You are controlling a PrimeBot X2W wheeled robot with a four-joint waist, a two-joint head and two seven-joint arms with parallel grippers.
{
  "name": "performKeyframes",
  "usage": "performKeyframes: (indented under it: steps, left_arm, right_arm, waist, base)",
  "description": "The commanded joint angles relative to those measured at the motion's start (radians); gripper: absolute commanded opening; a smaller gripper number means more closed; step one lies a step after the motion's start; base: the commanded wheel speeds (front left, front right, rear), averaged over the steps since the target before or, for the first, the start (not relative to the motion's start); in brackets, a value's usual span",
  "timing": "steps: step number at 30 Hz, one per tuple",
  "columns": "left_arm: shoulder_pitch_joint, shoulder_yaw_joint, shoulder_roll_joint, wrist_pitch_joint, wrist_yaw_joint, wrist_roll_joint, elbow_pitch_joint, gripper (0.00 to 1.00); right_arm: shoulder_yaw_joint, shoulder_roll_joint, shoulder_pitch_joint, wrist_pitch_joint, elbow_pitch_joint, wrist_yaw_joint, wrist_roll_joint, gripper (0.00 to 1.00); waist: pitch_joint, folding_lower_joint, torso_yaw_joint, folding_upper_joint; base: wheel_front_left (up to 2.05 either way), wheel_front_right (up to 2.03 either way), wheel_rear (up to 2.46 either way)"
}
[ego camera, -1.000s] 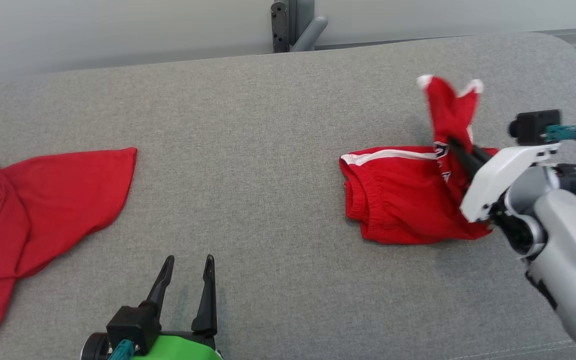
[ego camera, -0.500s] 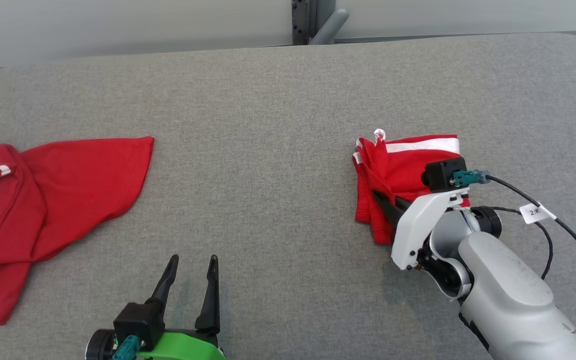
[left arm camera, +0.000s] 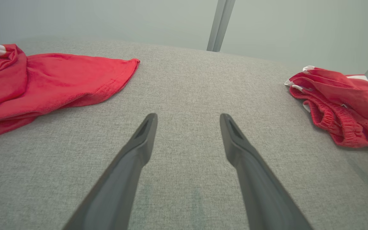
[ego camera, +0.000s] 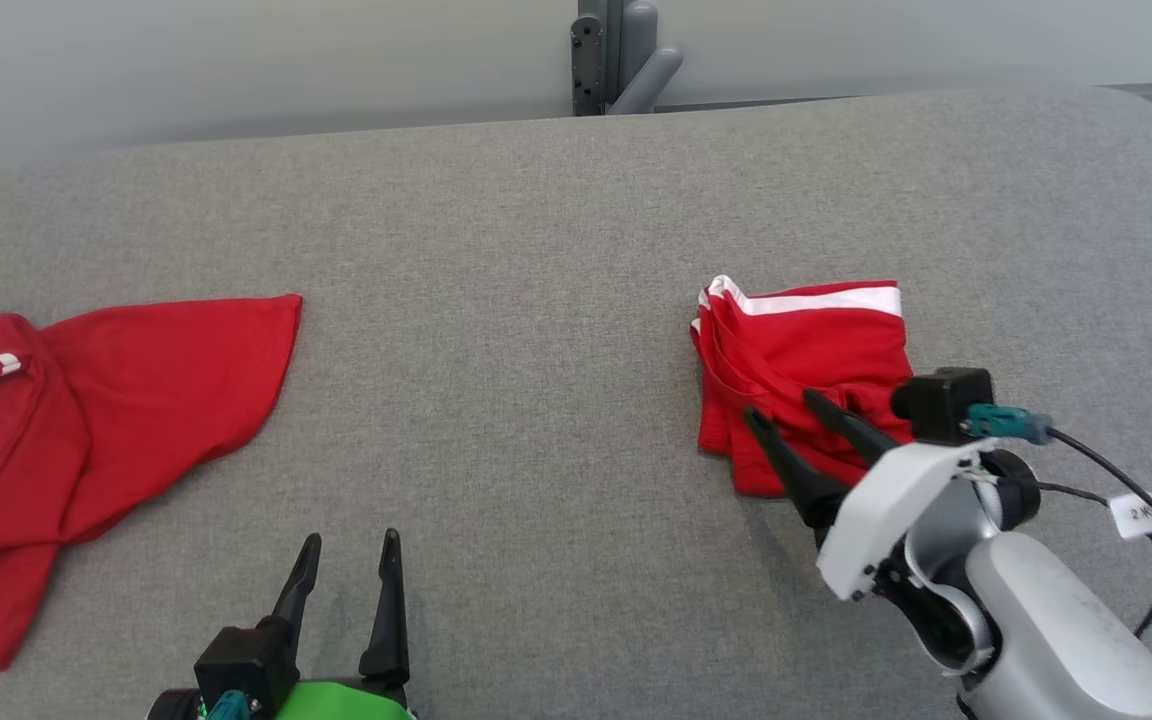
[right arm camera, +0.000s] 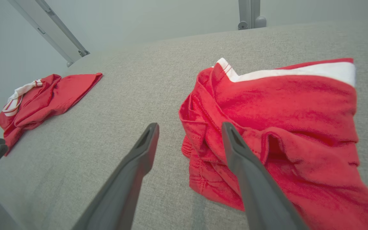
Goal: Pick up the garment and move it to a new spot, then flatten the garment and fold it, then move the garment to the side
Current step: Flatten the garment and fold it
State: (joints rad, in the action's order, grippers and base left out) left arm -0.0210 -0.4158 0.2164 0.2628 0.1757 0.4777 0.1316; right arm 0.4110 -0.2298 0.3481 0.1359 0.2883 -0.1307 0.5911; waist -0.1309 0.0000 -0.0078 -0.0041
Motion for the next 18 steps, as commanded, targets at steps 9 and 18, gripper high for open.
performKeyframes:
  steps: [9,18]
  left_arm:
    - [-0.062,0.030,-0.016,0.003,0.004,-0.022,-0.015,1.00]
    - [-0.110,0.039,-0.035,0.003,-0.010,-0.034,-0.002,1.00]
  right_arm:
    - [-0.250,-0.031,-0.243,-0.118,-0.216,0.000,-0.078,1.00]
    - [-0.432,0.040,-0.349,-0.310,-0.095,0.000,-0.276,0.87]
  waist:
    - [0.044,0.0000,-0.038,0.0041]
    - [0.108,0.0000,-0.033,0.0041]
  base:
    - [0.00,0.00,0.00]
    - [0.00,0.00,0.00]
